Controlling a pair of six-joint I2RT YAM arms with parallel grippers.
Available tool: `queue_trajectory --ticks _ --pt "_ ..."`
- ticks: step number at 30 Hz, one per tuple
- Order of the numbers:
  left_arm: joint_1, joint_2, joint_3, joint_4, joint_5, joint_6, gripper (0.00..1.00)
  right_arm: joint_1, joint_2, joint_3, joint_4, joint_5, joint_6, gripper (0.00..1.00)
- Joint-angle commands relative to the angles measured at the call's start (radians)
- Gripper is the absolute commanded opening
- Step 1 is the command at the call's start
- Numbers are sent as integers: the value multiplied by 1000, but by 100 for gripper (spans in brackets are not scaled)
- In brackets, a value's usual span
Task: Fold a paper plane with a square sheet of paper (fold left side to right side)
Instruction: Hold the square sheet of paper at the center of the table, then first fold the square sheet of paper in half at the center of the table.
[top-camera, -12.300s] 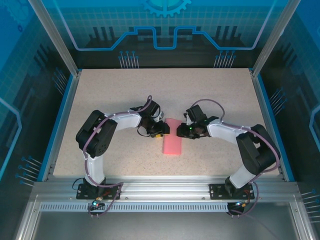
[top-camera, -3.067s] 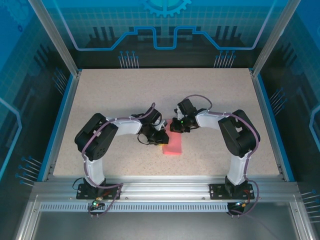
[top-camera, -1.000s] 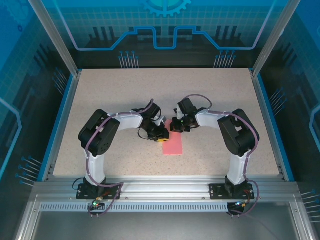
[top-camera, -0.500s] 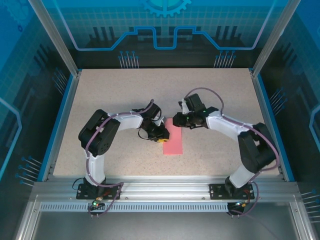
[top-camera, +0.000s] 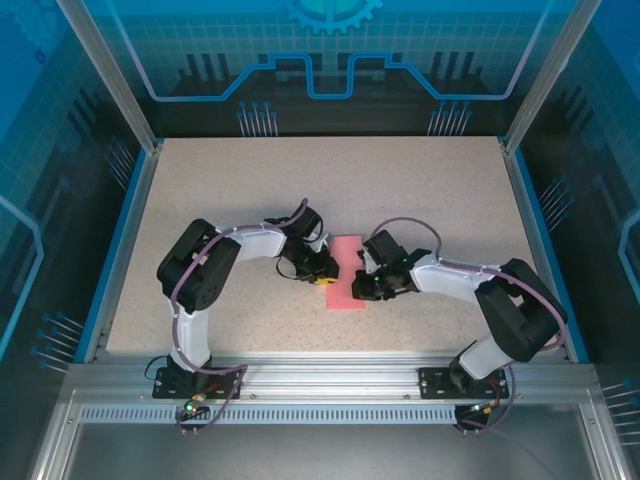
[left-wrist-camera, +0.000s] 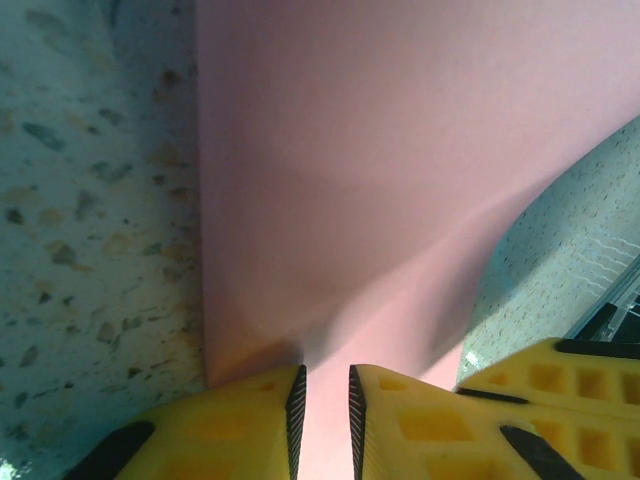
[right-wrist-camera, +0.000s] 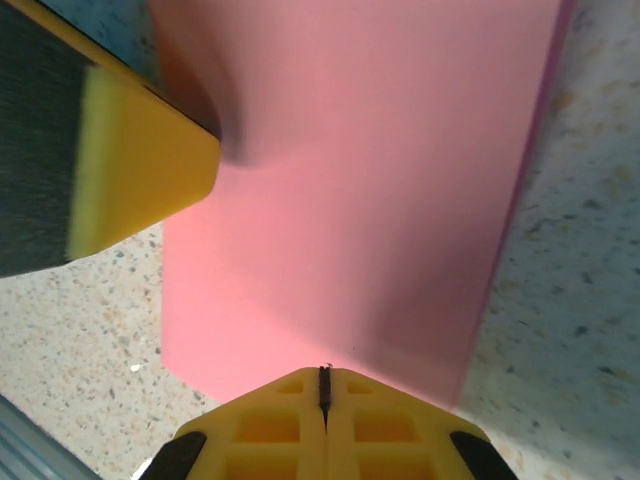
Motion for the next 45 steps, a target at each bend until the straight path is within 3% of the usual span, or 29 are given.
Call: queue_trajectory --ticks 1,18,33,45 --pt "-14 10 -19 -48 -37 -22 23 22 33 22 20 11 33 3" --pt "-7 -49 45 -32 -29 6 29 24 108 43 -158 91 -2 2" --pt "4 32 101 -4 -45 34 22 23 117 52 -187 104 -14 2" --pt "32 48 31 79 -62 17 19 18 125 51 -217 115 -28 2"
